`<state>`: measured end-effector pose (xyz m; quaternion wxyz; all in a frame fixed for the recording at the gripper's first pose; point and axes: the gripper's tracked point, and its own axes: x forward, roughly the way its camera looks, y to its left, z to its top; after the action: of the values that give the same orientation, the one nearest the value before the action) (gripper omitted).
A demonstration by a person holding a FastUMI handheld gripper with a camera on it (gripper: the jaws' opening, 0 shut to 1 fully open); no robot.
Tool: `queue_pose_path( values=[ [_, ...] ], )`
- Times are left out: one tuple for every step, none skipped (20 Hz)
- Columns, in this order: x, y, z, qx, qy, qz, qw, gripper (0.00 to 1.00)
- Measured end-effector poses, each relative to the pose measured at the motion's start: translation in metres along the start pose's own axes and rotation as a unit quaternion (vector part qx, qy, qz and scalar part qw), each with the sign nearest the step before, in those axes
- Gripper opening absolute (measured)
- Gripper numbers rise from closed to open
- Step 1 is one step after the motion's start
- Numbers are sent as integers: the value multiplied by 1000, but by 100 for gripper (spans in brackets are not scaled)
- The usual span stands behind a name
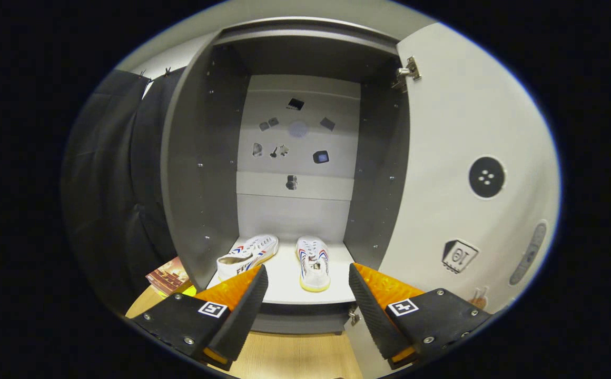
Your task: Open the shoe cabinet door, grab the shoes and put them into the shoe cabinet, then close the shoe cabinet door.
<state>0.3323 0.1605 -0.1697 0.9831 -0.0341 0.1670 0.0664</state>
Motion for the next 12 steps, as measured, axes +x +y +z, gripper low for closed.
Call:
queue_pose_path(
  values=[
    [-16, -2, -1, 4, -2, -1, 1000, 95],
    [-34, -5, 0, 7, -5, -2, 1000, 95],
    [-50, -9, -1, 11, -8, -5, 1000, 95],
    [-67, -15, -3, 13, -11, -8, 1000, 95],
    [-82, -20, -5, 15, -14, -13, 1000, 95],
    [-99, -25, -9, 17, -15, -18, 1000, 95],
    [-114, -30, -12, 18, -16, -24, 999, 95],
    [-128, -36, -16, 19, -17, -30, 999, 95],
    [-142, -44, -19, 20, -18, -38, 999, 95],
    [-157, -54, -23, 21, -18, -47, 998, 95],
    [-172, -65, -27, 22, -18, -57, 998, 95],
    [-184, -75, -30, 23, -18, -68, 997, 95]
  ],
)
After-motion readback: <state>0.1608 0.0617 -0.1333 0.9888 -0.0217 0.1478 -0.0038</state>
